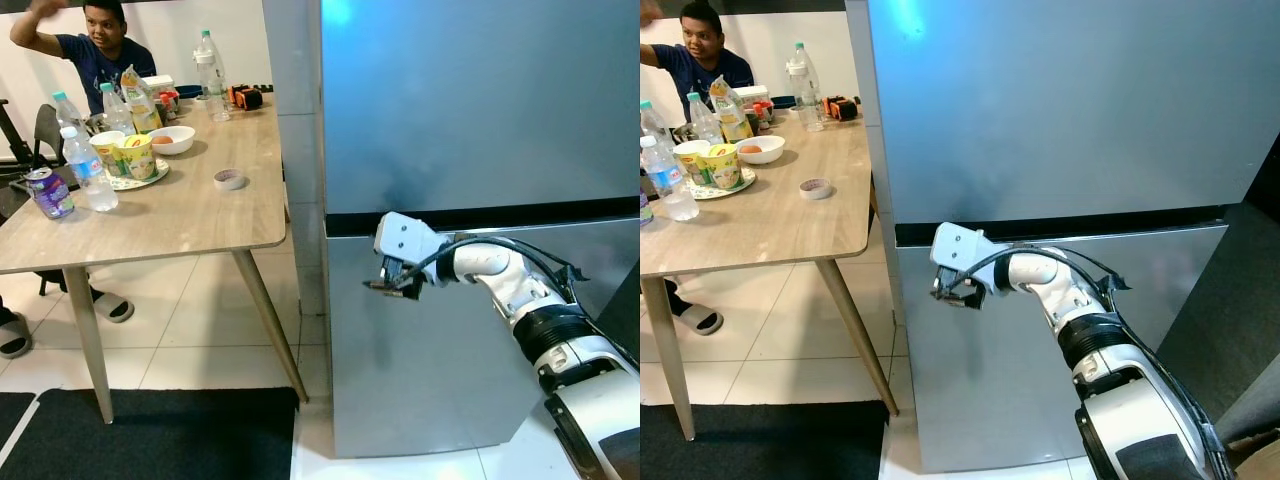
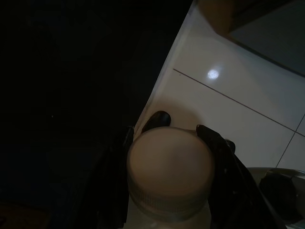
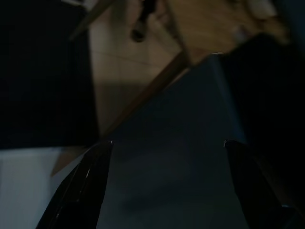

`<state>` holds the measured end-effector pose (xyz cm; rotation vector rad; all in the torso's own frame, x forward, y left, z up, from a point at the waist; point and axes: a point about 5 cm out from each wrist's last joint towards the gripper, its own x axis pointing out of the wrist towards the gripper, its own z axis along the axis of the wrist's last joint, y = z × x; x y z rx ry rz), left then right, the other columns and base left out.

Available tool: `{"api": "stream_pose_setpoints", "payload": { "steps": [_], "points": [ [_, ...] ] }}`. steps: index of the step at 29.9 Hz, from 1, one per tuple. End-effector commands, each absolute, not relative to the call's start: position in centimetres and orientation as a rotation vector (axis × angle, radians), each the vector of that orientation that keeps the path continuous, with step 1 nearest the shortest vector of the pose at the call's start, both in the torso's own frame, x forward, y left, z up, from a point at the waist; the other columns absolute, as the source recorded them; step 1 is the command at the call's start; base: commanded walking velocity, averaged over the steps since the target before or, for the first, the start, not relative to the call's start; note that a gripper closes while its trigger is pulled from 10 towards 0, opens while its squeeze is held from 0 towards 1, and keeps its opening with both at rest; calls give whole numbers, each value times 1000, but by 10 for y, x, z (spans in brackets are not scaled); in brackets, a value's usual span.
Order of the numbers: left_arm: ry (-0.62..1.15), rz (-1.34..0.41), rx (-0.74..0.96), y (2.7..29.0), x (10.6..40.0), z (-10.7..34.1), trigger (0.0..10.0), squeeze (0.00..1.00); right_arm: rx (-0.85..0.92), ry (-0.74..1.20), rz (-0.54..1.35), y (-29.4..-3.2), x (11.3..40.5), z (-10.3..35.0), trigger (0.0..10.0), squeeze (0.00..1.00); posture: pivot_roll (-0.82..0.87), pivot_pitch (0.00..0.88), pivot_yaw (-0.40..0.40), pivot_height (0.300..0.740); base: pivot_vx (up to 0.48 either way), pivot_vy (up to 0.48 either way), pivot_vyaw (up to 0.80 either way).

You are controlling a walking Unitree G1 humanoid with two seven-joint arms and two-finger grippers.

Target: Restocking fridge

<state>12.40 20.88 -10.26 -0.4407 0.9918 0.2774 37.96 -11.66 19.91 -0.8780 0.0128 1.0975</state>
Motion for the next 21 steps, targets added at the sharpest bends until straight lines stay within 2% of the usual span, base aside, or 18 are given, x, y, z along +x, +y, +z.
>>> {"api": "stream_pose_setpoints", "payload": {
  "steps": [1,12,21],
  "points": [
    [1012,270,-466,202,119,-105,10000,0,-902,-1,1113,-117,379,204,10000,0,-91,0,-6,740,0,0,0],
    [1010,270,-468,202,119,-105,10000,0,-881,-62,1027,-115,388,222,10000,0,-91,0,-6,740,0,0,0],
    [1017,273,-468,202,116,-106,10000,0,-968,10,986,-120,392,215,10000,0,-91,9,-6,740,0,0,0]
  ]
}}
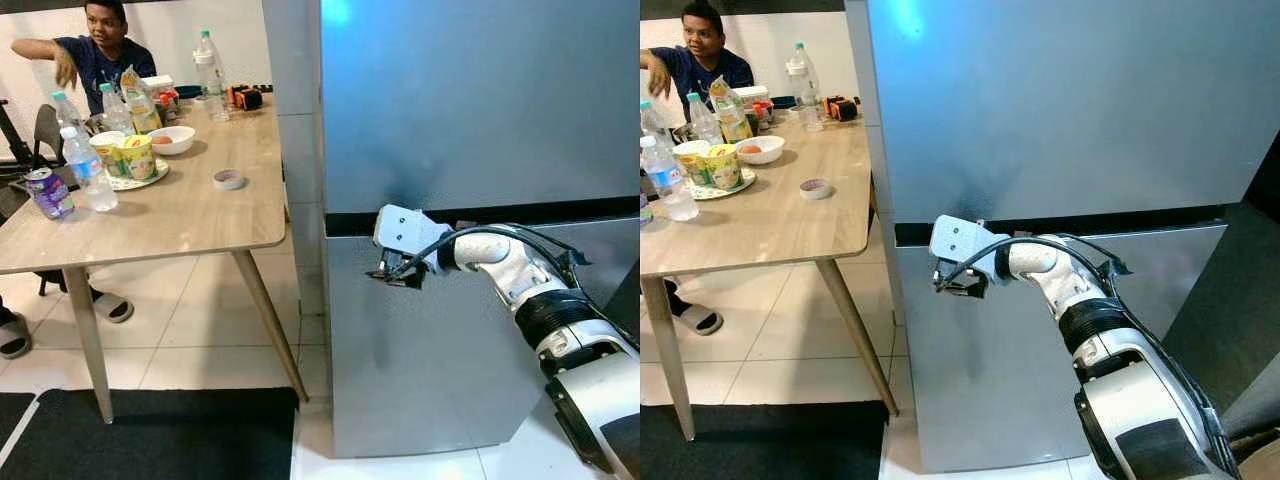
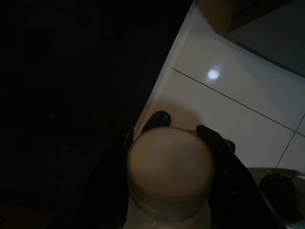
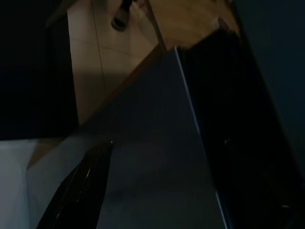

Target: Restocking fridge

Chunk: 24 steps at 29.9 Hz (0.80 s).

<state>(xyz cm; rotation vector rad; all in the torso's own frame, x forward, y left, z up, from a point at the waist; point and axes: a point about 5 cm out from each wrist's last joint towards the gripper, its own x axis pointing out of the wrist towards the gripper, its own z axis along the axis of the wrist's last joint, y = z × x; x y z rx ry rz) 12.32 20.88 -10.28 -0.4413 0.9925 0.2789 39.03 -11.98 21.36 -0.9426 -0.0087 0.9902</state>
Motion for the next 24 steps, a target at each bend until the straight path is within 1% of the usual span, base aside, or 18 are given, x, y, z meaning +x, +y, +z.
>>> {"api": "stream_pose_setpoints", "payload": {
  "steps": [1,4,11,24],
  "points": [
    [1018,275,-469,202,116,-106,10000,0,-981,20,989,-120,392,214,10000,0,-91,9,-6,740,0,0,0],
    [1016,281,-471,203,115,-106,10000,0,-1020,48,991,-120,393,211,10000,0,-90,5,-9,740,0,0,0],
    [1011,278,-476,201,117,-106,10000,0,-1034,120,977,-121,394,199,10000,0,-87,6,-18,740,0,0,0],
    [1017,279,-472,202,114,-107,10000,0,-1059,168,997,-119,392,189,10000,0,-87,7,-20,740,0,0,0]
  ]
}}
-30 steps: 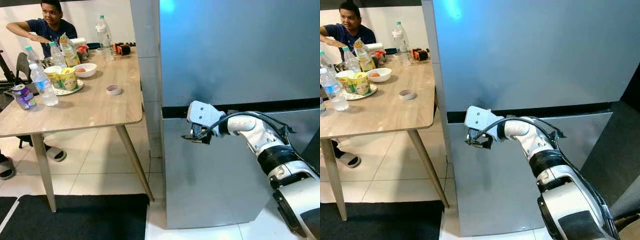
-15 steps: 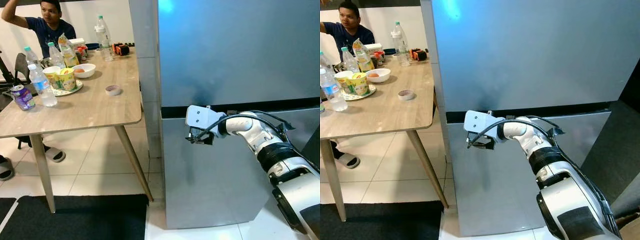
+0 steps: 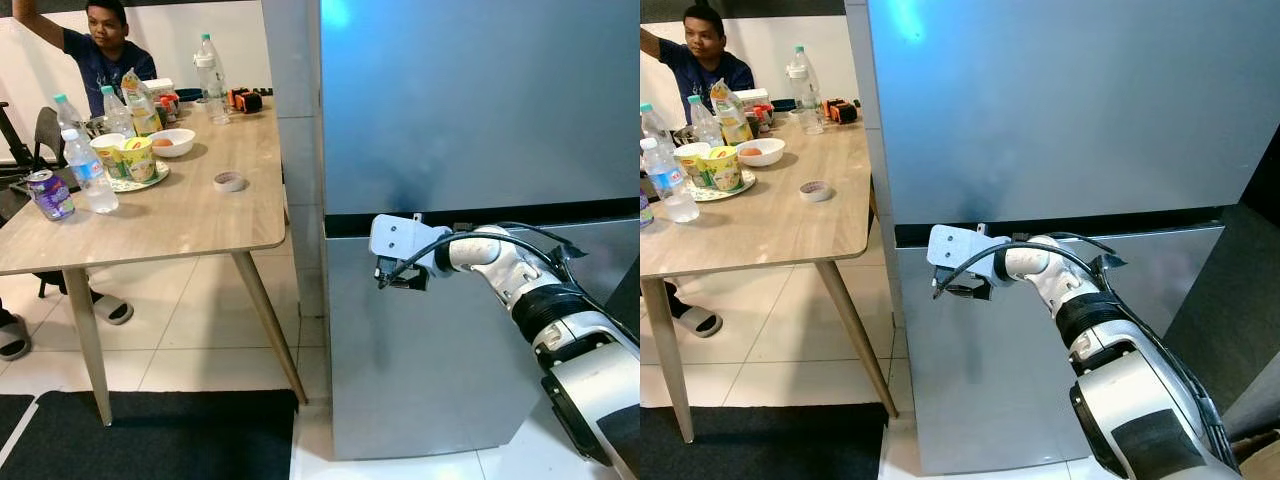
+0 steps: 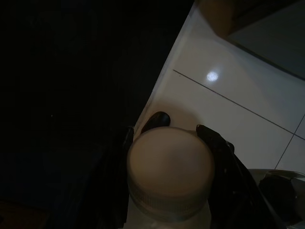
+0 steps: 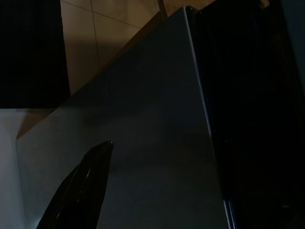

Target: Restocking fridge

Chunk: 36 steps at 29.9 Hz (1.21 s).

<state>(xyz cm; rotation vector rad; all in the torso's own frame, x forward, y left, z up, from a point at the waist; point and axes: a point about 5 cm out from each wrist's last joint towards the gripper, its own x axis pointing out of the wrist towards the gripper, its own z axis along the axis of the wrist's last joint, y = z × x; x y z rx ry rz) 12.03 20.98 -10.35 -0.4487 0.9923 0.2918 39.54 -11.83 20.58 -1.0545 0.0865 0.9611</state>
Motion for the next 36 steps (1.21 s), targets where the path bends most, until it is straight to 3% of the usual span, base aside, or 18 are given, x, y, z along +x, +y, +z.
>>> {"api": "stream_pose_setpoints", "payload": {
  "steps": [1,24,36],
  "points": [
    [1017,279,-471,203,114,-107,10000,0,-1058,172,1011,-119,391,188,10000,0,-85,11,-20,740,0,0,0],
    [1032,289,-470,205,105,-109,10000,0,-1122,262,1172,-128,386,187,10000,0,-81,47,-19,740,0,0,0],
    [1033,288,-467,207,104,-108,10000,0,-1011,327,1403,-128,373,184,10000,0,-82,47,-13,740,0,0,0]
  ]
}}
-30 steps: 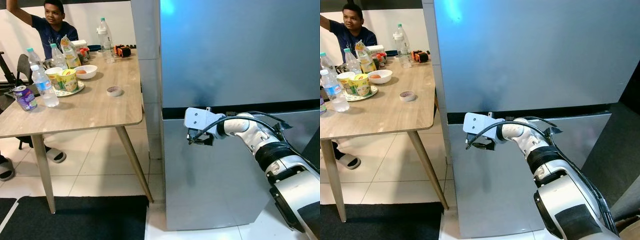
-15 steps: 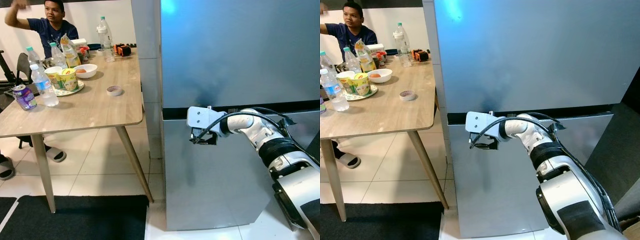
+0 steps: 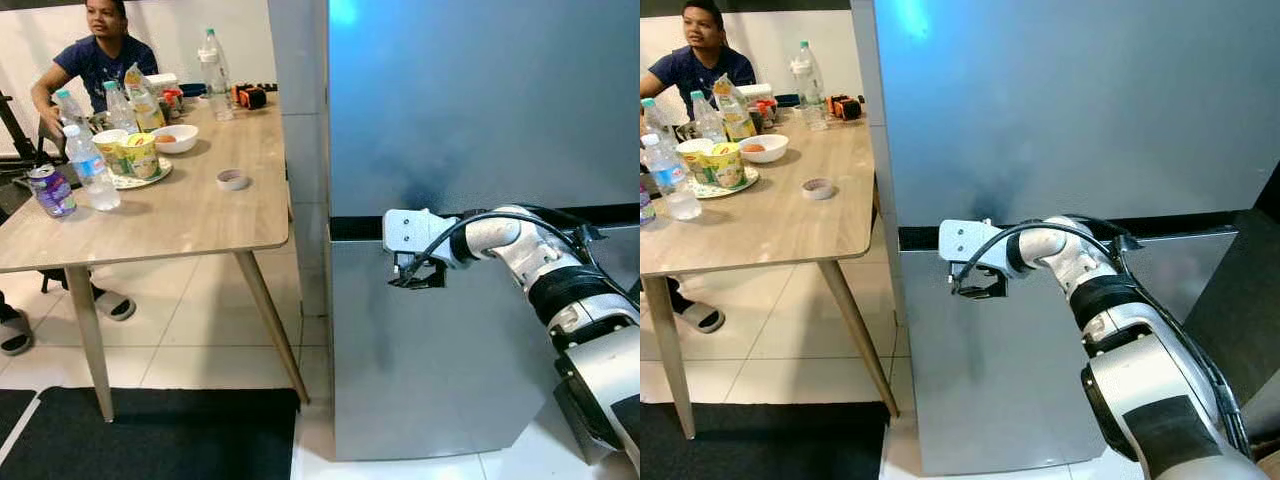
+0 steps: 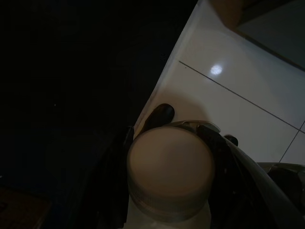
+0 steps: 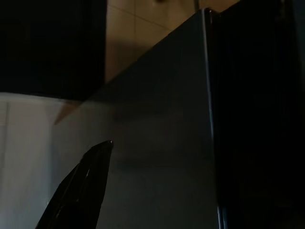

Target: Restocking fridge

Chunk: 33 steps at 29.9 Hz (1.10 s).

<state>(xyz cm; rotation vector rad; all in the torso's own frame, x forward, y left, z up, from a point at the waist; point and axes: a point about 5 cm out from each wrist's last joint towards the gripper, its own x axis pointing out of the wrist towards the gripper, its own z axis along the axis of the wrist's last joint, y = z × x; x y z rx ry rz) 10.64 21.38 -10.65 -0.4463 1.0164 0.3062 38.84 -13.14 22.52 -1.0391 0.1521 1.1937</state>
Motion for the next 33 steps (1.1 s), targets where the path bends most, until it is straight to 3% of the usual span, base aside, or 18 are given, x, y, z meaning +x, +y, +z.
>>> {"api": "stream_pose_setpoints", "payload": {
  "steps": [1,14,17,22,33],
  "points": [
    [1033,288,-467,207,104,-108,10000,0,-1011,327,1403,-128,373,184,10000,0,-82,47,-13,740,0,0,0],
    [1032,276,-466,205,106,-108,10000,0,-922,283,1496,-129,368,192,10000,0,-87,44,-8,740,0,0,0],
    [1032,274,-464,205,107,-108,10000,0,-842,247,1551,-127,365,198,10000,0,-87,44,-8,740,0,0,0],
    [1027,274,-466,205,109,-108,10000,0,-515,37,1710,-126,349,234,10000,0,-85,42,-9,740,0,0,0],
    [1036,271,-465,204,106,-108,10000,0,-198,-232,1820,-130,321,276,10000,0,-85,42,-9,740,0,0,0]
  ]
}}
